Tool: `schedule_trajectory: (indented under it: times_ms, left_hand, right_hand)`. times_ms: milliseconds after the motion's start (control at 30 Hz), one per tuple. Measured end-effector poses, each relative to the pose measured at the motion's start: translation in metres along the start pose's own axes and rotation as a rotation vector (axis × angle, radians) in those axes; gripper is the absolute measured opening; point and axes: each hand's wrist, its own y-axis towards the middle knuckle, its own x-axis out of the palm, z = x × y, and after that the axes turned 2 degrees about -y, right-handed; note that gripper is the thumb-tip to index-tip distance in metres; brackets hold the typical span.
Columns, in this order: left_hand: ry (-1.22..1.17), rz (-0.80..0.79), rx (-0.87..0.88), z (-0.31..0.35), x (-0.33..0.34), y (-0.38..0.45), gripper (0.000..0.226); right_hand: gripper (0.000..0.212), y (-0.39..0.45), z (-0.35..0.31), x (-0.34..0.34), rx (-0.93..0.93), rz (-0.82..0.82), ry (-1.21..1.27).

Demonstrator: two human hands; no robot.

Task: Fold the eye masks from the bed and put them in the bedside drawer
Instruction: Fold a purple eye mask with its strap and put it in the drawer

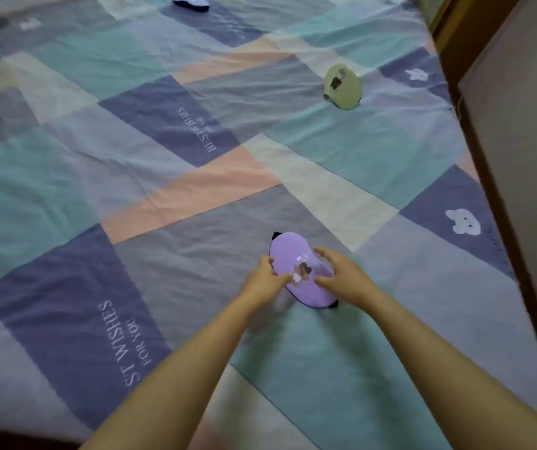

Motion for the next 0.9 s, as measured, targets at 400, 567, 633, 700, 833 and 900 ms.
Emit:
schedule_trajectory:
  times_ms: [400, 567, 633, 700, 833, 900]
  left_hand:
    - [-0.213, 0.272, 0.051, -0.007, 0.035, 0.018, 0.072]
    - [-0.076, 0.327, 0.371, 0.01, 0.018, 0.005, 0.082]
    - [0.193, 0.32, 0.539, 0.021, 0.008, 0.003, 0.076]
    - [0.305, 0.239, 0.619, 0.033, 0.001, 0.0, 0.061]
    - [0.205, 0.207, 0.602, 0.044, -0.01, -0.005, 0.016]
    - [0.154, 0.231, 0.581, 0.047, -0.017, -0.003, 0.007]
  right_hand:
    - [0.051, 0.033, 0.031, 0.026, 0.108, 0.271, 0.211]
    - [0.064, 0.02, 0.013, 0.014, -0.045, 0.366, 0.539]
    - [0.068, 0.014, 0.001, 0.01, -0.108, 0.344, 0.596]
    - [0.067, 0.01, -0.009, 0.007, -0.17, 0.341, 0.618]
    - [0.064, 0.008, -0.024, -0.001, -0.257, 0.429, 0.556]
    - [0.064, 0.008, -0.026, -0.003, -0.274, 0.465, 0.479]
